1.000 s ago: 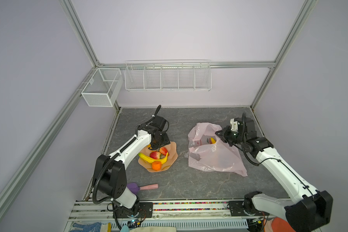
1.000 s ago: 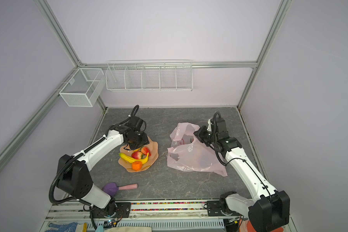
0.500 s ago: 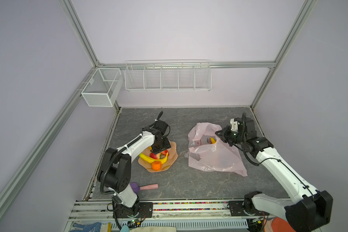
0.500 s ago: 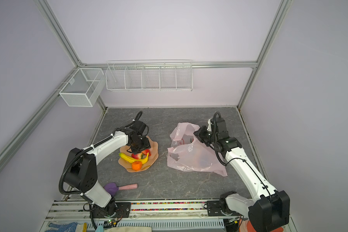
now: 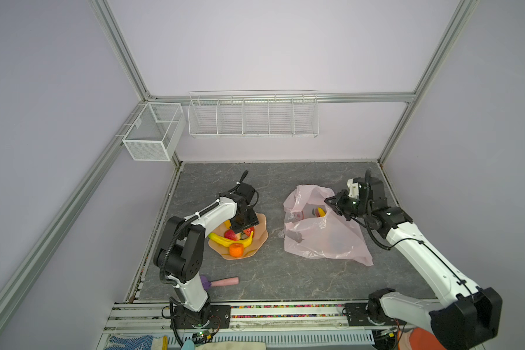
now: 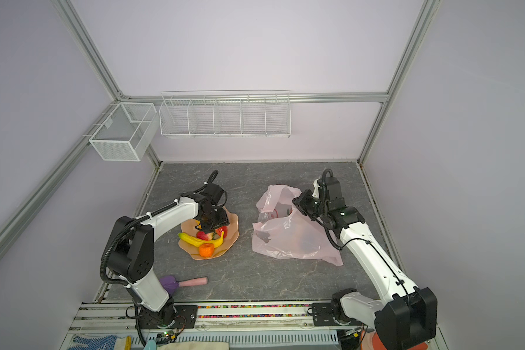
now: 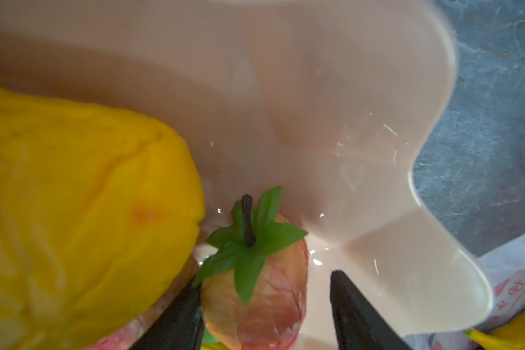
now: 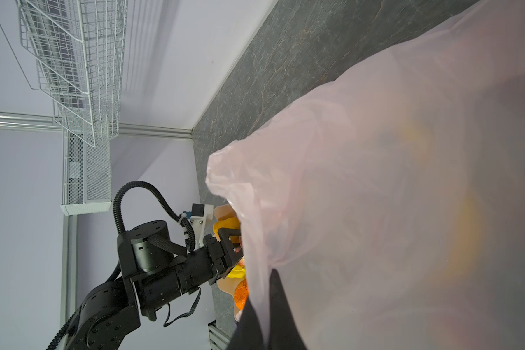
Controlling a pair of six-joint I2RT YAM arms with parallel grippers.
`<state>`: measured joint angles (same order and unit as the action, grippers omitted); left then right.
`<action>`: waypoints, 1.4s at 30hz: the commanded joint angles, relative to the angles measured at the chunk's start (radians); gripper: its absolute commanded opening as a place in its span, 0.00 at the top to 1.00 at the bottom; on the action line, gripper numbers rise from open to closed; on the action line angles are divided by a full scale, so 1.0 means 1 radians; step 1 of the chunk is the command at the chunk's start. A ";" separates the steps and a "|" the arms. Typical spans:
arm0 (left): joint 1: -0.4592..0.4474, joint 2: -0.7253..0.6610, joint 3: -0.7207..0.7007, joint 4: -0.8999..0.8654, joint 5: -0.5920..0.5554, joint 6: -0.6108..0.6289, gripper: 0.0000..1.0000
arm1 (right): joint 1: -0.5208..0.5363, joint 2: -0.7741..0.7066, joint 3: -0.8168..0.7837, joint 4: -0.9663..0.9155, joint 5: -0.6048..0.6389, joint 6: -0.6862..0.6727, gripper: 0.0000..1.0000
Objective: Place the fruits into the plastic bag
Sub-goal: Pick up the fruit from the plate, then place the fruit in the plastic bag.
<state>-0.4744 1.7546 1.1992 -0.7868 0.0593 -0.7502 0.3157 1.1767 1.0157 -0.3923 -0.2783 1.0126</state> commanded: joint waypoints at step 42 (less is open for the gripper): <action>-0.046 -0.194 -0.044 0.562 0.609 0.039 0.82 | 0.000 0.010 0.031 -0.001 0.003 -0.008 0.93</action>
<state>-0.4992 1.5818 1.1843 -0.4641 0.4789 -0.6735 0.3157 1.1927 1.0286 -0.3920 -0.2779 1.0122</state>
